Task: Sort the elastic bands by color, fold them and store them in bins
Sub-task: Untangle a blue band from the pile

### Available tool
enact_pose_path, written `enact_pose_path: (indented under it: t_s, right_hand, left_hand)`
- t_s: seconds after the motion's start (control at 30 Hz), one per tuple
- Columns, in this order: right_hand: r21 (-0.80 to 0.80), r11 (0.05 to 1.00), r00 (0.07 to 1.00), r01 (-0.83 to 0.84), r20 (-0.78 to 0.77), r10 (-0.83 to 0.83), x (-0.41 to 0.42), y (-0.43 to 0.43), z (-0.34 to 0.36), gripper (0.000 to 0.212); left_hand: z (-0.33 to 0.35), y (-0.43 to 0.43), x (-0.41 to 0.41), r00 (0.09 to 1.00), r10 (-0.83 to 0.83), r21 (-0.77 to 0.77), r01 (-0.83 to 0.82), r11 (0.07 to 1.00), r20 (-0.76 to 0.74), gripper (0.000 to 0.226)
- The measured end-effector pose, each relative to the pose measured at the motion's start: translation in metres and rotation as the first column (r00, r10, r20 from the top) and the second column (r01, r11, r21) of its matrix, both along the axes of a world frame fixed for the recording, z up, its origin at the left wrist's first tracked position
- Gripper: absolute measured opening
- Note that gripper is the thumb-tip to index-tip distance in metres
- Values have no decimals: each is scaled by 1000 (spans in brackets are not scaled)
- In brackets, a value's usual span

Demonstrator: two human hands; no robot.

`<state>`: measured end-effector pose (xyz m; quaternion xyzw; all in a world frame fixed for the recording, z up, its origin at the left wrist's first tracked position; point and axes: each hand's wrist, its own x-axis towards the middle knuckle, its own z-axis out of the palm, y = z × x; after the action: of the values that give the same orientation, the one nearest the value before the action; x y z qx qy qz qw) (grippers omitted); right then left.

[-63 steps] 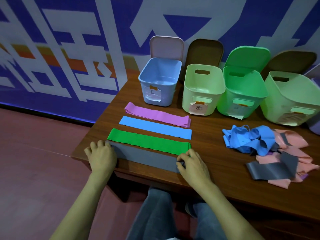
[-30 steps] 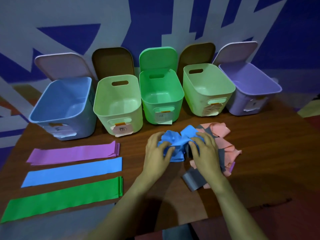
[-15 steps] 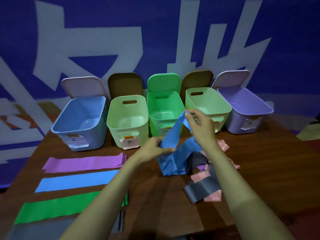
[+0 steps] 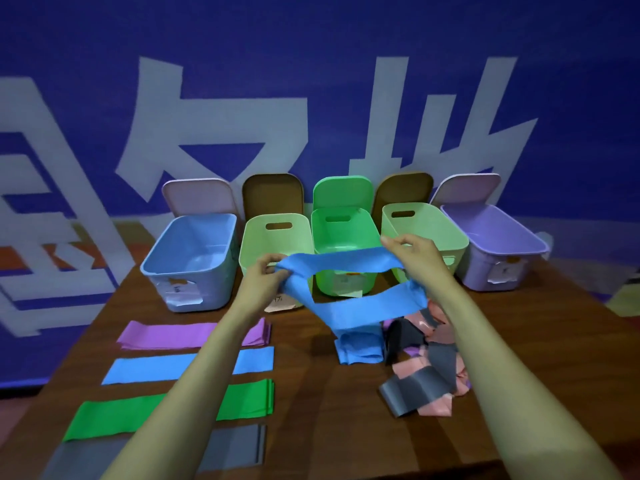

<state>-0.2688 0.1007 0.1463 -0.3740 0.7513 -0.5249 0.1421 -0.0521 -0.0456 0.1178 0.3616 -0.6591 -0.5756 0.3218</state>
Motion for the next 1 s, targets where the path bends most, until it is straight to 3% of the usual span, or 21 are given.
enact_pose_path:
  t_s: [0.13,0.2,0.33,0.4,0.47,0.53,0.6,0.7,0.83,1.0]
  right_hand:
    - [131,973,981,-191,70,183,-6,9,-11,16]
    - [102,975,979,-196,70,190,-8,9,-15,8]
    - [-25,995,991,-95,95,97,-9,3,-20,42]
    - [-45,996,995,-74,61,77,-9,2,-23,54]
    - [-39,998,998,-57,-11,57,-8,2,-26,54]
    - [-42,998,998,-45,-38,44,-5,3,-26,47]
    - [-18,998,998,-59,-20,59,-4,3,-28,41]
    - [33,993,993,-113,35,112,-5,6,-33,34]
    - [19,997,991,-77,114,74,-11,9,-41,25]
    - [-42,999,980,-3,199,12,-17,11,-46,24]
  left_hand:
    - [3,-10,14,992,40,-59,-33,998,123,33]
    - [3,-8,17,990,-7,-51,14,999,139,36]
    - [5,7,14,993,-115,60,113,992,39,28]
    - [2,11,12,991,-88,146,103,984,-104,21]
    - [3,15,10,956,-42,263,122,957,-290,14]
    - [7,17,10,933,-4,314,126,941,-361,15]
    - [11,16,10,946,-5,295,106,950,-324,20]
    - [12,9,14,988,-91,198,116,973,-129,18]
    - [4,1,27,953,-283,231,253,939,109,18]
    - [-10,-4,35,894,-442,306,402,863,72,19]
